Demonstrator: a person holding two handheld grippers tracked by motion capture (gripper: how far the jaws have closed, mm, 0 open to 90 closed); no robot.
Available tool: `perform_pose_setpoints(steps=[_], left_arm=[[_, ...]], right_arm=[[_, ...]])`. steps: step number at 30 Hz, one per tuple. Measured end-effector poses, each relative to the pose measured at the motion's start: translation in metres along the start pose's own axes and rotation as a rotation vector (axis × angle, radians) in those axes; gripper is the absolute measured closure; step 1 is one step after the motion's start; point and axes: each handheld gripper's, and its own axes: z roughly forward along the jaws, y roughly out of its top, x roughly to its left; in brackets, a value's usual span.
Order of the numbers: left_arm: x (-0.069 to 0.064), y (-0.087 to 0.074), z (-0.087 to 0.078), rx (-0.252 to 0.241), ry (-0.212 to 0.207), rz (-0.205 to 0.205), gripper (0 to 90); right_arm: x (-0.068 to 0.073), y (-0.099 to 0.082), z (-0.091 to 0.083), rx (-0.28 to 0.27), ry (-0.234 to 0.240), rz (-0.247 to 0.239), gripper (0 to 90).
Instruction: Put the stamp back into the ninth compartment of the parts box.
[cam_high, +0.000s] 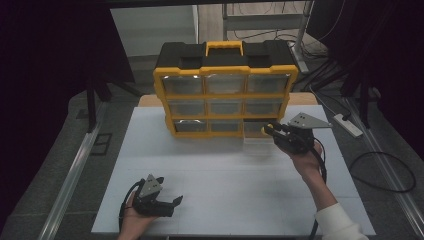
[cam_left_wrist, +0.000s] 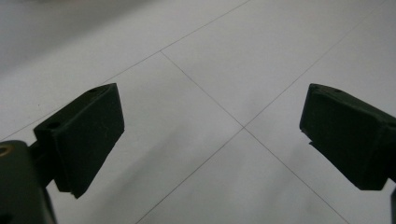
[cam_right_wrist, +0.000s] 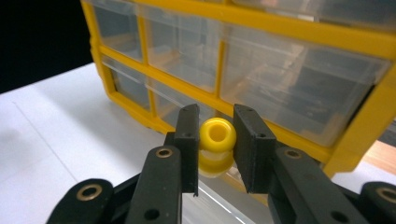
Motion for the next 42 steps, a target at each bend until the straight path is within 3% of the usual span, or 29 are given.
perform_pose_setpoints(steps=[12,27,38,40,42], left_arm=[[0.000,0.000,0.000,0.002,-0.001,0.004,6.6],[0.000,0.000,0.000,0.004,-0.004,0.004,6.5],[0.000,0.000,0.000,0.007,-0.007,0.006,6.5],[0.000,0.000,0.000,0.007,-0.008,0.007,6.5],[0.000,0.000,0.000,0.008,-0.008,0.008,6.5]], right_arm=[[-0.015,-0.011,0.015,0.047,-0.035,0.022,72.0],[-0.016,-0.024,0.033,0.126,-0.040,0.003,71.9],[-0.015,-0.024,0.033,0.127,-0.034,0.000,71.7],[-0.015,-0.024,0.033,0.129,-0.027,-0.001,69.5],[-0.015,-0.024,0.033,0.128,-0.014,0.002,61.2]])
